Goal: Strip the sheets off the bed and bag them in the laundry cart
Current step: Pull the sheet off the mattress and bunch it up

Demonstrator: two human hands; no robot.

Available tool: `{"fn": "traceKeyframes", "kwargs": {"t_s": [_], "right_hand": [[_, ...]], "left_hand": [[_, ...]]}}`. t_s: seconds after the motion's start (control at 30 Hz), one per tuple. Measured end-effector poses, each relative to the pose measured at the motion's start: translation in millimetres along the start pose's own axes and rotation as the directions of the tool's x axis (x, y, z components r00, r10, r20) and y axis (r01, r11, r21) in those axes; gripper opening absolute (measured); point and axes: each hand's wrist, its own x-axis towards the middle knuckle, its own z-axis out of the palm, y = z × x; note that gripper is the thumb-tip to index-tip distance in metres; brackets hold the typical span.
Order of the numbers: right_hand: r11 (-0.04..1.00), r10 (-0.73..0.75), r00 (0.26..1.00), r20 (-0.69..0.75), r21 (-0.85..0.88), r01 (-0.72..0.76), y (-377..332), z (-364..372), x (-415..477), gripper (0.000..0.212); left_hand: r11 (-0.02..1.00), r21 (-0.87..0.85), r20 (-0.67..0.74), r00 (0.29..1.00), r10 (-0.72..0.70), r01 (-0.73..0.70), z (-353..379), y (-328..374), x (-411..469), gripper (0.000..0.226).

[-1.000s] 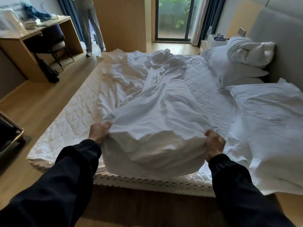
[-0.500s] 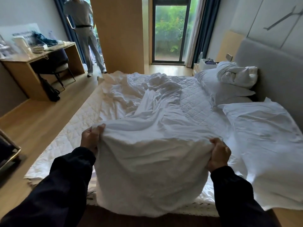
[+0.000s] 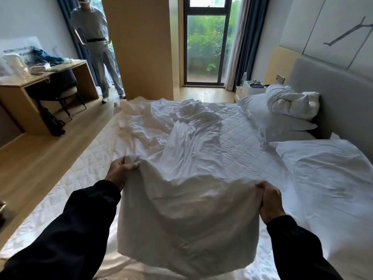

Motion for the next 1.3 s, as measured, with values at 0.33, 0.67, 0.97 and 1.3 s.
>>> {"fn": "traceKeyframes", "kwargs": {"t_s": [0.33,0.67,0.97,1.3], "right_hand": [[0.99,0.142,0.968,0.206,-0.026,-0.14,-49,101,215,0.035],[0.755,-0.101,0.964,0.247,-0.612,0.236,-70,215,400,0.036],[0.204,0.4,0.776,0.489,-0.872,0.445,133,174,401,0.077],[-0.248,0.483,0.681,0.55,-0.66,0.709,281,178,402,0.128]], "left_hand": [[0.98,0.197,0.017,0.999,-0.041,0.037,104,35,219,0.033],[0.722,0.689,0.065,0.998,0.016,-0.057,180,63,392,0.011],[0.168,0.93,0.363,0.895,-0.258,-0.328,151,-170,392,0.067],[-0.282,0.726,0.459,0.748,-0.479,-0.627,147,-337,394,0.134]]}}
